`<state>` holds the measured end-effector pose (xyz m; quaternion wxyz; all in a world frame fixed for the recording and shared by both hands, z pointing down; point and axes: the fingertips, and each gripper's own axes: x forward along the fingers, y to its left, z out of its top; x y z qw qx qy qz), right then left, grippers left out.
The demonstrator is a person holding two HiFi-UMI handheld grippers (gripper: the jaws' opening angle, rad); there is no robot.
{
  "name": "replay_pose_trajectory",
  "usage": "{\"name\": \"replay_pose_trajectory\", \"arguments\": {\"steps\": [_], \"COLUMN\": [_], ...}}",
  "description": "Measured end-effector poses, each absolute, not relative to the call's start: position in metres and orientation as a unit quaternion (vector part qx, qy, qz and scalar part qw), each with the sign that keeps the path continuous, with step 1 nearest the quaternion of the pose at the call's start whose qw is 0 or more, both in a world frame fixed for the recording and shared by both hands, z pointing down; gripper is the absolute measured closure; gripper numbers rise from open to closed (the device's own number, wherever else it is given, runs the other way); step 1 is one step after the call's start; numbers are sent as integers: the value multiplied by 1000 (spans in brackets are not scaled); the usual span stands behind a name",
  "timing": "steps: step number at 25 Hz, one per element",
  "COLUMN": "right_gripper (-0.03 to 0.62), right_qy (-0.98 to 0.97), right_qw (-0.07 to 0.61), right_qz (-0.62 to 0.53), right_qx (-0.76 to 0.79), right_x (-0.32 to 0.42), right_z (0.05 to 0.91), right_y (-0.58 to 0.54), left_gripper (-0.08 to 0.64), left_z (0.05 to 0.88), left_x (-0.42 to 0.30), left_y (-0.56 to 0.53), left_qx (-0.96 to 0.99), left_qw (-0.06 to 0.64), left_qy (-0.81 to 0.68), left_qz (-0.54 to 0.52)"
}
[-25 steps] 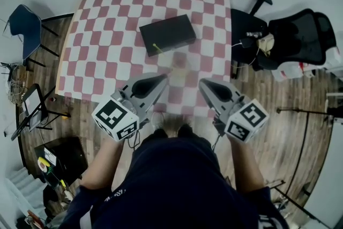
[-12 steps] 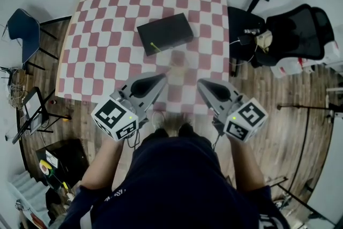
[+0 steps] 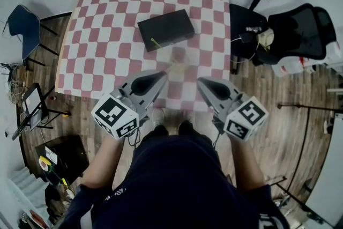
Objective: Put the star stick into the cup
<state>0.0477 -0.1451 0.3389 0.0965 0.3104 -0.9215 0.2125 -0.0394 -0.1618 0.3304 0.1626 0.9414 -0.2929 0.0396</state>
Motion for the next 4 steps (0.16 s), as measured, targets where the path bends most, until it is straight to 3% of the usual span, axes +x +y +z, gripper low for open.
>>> {"name": "replay_pose_trajectory", "arguments": {"steps": [4], "right_gripper": [577], "right_qy": [-921], "right_qw": [94], "right_qz": [214], "right_qx": [312], "right_x": [52], "right_z": [340], "right_y": [-146], "left_gripper": [529], "left_z": [331], "left_x": [-37], "left_y": [-163], "left_qx": [941], "left_qw": [161], "left_qy": [-294], "left_qz": [38]}}
